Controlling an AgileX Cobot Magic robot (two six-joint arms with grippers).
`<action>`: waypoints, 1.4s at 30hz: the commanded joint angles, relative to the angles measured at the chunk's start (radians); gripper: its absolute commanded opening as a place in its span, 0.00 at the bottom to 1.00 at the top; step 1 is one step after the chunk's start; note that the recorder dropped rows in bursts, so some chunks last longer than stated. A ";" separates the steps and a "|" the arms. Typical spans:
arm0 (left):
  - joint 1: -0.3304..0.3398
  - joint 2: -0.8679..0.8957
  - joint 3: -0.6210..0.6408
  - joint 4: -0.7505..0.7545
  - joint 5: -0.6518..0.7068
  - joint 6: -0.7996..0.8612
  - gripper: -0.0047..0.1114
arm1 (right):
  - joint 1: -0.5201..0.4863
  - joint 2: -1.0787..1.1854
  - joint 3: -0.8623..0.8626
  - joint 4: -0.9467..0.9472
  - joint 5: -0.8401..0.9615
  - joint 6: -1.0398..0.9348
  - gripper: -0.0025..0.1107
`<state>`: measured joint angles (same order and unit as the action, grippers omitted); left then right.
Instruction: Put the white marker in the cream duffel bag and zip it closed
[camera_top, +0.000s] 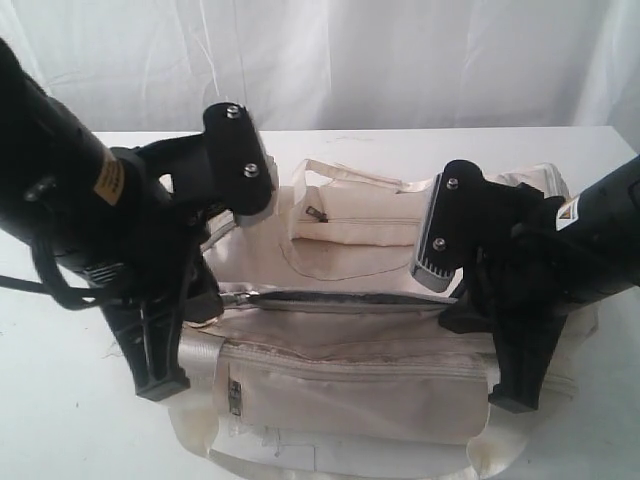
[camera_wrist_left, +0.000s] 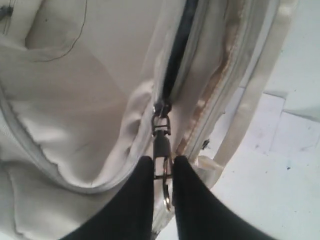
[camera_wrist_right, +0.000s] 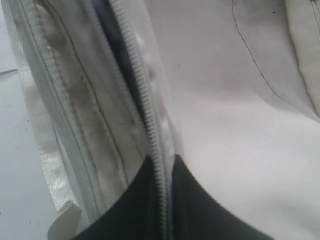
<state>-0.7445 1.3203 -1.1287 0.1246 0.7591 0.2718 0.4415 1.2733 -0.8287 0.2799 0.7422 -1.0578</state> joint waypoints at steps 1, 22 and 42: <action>0.057 -0.049 0.039 0.020 0.027 -0.006 0.04 | -0.004 -0.004 0.004 -0.038 0.000 0.010 0.02; 0.245 -0.081 0.062 0.093 -0.171 0.016 0.04 | -0.004 -0.037 0.004 -0.157 0.072 0.124 0.02; 0.245 0.007 0.060 0.080 -0.372 0.014 0.04 | -0.004 -0.039 0.004 -0.141 0.117 0.128 0.02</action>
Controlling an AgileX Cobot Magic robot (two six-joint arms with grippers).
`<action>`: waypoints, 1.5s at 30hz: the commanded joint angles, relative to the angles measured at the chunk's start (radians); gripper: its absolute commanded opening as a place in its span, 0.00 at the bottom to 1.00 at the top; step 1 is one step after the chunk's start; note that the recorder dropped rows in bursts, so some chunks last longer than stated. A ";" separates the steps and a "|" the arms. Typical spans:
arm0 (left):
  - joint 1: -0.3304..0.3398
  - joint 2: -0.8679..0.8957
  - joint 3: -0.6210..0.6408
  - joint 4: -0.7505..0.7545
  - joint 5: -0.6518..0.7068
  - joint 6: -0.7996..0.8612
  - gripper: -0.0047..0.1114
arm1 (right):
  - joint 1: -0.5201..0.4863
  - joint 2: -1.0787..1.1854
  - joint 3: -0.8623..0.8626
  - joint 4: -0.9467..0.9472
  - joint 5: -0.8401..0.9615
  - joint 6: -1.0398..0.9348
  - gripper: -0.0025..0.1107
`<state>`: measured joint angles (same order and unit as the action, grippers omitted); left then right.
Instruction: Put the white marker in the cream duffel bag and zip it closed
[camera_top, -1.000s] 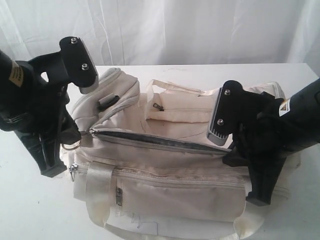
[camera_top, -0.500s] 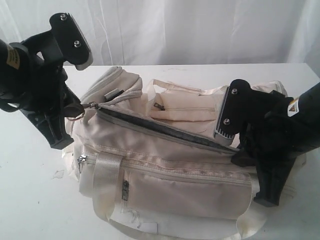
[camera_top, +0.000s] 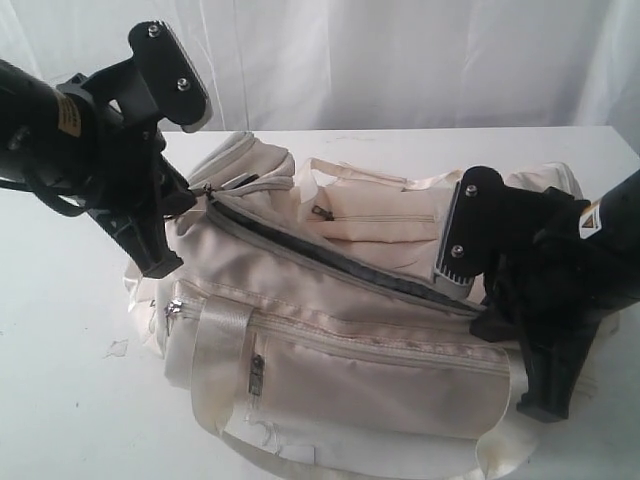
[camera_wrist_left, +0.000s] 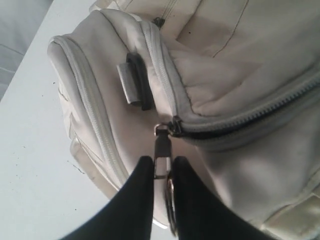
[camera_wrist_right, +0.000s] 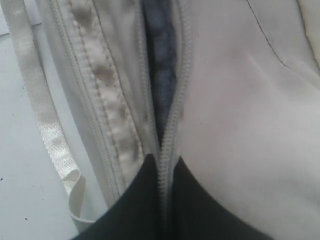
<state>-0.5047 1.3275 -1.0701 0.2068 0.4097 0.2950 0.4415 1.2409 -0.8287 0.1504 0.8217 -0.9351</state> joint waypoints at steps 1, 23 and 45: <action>0.005 0.000 -0.001 -0.015 -0.023 -0.009 0.04 | -0.004 -0.006 0.004 0.001 0.038 0.005 0.02; 0.003 0.000 -0.001 -0.061 -0.021 -0.007 0.04 | 0.017 -0.042 -0.045 0.488 -0.112 -0.134 0.47; 0.003 0.000 -0.001 -0.079 -0.021 -0.007 0.04 | 0.184 0.178 -0.157 0.485 -0.286 -0.185 0.54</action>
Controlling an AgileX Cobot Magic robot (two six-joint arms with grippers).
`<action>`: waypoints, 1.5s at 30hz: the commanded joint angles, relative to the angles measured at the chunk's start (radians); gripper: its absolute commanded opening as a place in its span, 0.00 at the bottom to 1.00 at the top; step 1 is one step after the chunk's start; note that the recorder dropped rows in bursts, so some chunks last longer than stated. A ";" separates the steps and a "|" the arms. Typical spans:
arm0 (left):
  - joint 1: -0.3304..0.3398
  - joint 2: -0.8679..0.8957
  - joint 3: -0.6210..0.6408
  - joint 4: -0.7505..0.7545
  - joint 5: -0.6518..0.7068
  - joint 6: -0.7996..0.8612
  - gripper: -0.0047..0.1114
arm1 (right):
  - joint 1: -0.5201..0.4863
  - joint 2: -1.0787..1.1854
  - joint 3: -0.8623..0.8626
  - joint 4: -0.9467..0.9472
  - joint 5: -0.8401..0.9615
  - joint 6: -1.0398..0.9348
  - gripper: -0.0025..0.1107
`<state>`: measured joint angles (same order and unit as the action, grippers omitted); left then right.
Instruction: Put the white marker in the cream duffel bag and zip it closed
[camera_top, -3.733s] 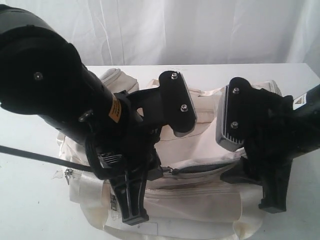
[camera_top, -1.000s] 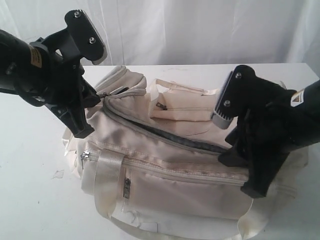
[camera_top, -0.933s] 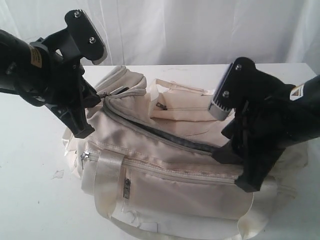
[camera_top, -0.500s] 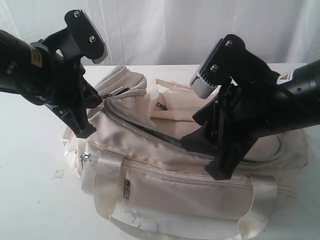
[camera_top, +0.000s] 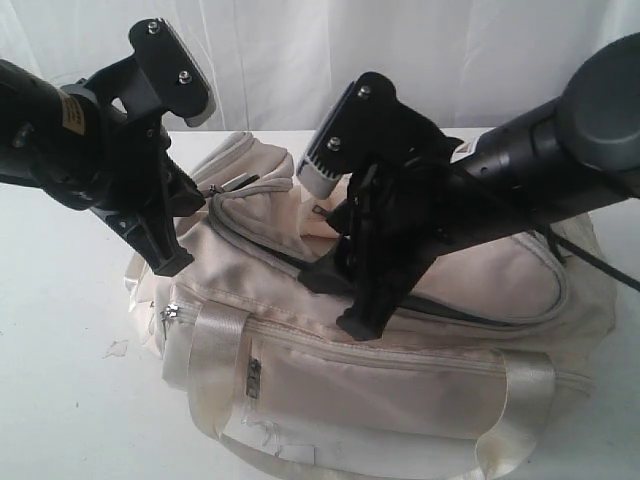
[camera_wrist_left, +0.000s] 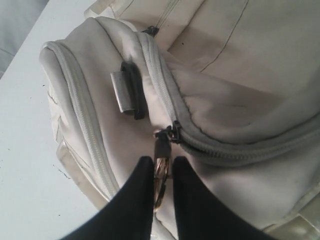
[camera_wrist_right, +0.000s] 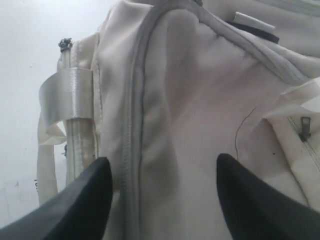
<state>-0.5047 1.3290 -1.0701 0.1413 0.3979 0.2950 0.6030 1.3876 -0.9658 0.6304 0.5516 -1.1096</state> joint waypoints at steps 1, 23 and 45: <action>0.003 -0.002 -0.001 -0.014 -0.009 -0.007 0.04 | 0.030 0.038 -0.022 0.005 -0.019 -0.011 0.54; 0.003 -0.002 -0.001 -0.014 -0.040 -0.003 0.04 | 0.065 0.146 -0.060 0.005 -0.094 0.068 0.05; 0.003 0.091 -0.072 0.009 -0.247 0.028 0.04 | 0.065 0.145 -0.060 0.003 0.027 0.068 0.02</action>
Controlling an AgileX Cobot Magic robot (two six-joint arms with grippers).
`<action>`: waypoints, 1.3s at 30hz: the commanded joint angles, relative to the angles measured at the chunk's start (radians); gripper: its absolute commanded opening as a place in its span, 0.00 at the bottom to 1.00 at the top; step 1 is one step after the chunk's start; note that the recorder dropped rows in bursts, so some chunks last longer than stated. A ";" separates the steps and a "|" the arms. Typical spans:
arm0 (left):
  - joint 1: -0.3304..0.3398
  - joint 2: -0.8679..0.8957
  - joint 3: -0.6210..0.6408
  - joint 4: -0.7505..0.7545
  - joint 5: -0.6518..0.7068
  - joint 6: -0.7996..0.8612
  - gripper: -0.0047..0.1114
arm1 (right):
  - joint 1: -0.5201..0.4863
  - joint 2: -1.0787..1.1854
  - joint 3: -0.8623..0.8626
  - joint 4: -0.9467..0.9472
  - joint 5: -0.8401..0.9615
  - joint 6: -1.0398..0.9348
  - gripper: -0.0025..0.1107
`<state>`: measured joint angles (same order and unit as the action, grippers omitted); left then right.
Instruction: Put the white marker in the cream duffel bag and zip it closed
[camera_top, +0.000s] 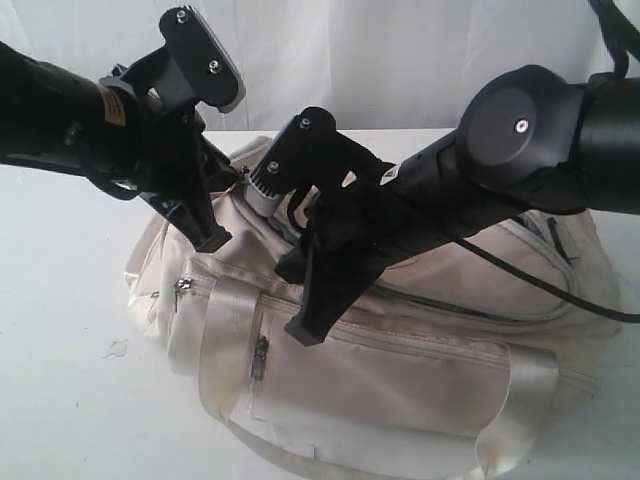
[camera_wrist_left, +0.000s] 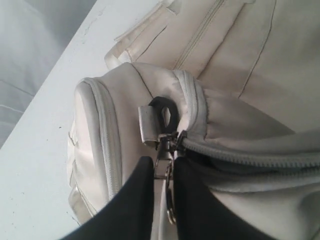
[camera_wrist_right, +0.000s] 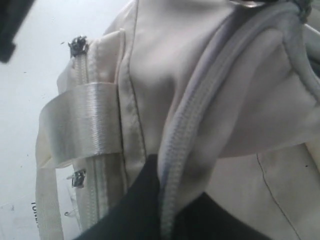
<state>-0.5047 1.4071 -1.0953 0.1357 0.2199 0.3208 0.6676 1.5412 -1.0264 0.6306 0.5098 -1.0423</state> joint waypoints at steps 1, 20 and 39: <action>0.003 0.018 -0.053 0.014 -0.067 0.007 0.04 | 0.000 -0.008 0.000 0.003 0.069 0.000 0.02; 0.005 -0.136 0.010 -0.009 0.127 -0.034 0.04 | 0.000 -0.008 0.000 -0.032 0.071 0.027 0.02; 0.003 -0.292 0.118 -0.157 0.223 -0.017 0.47 | 0.000 -0.070 0.000 -0.023 0.060 0.074 0.23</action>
<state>-0.5024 1.1401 -0.9841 -0.0060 0.4139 0.2984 0.6676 1.5135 -1.0249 0.6109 0.5795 -0.9766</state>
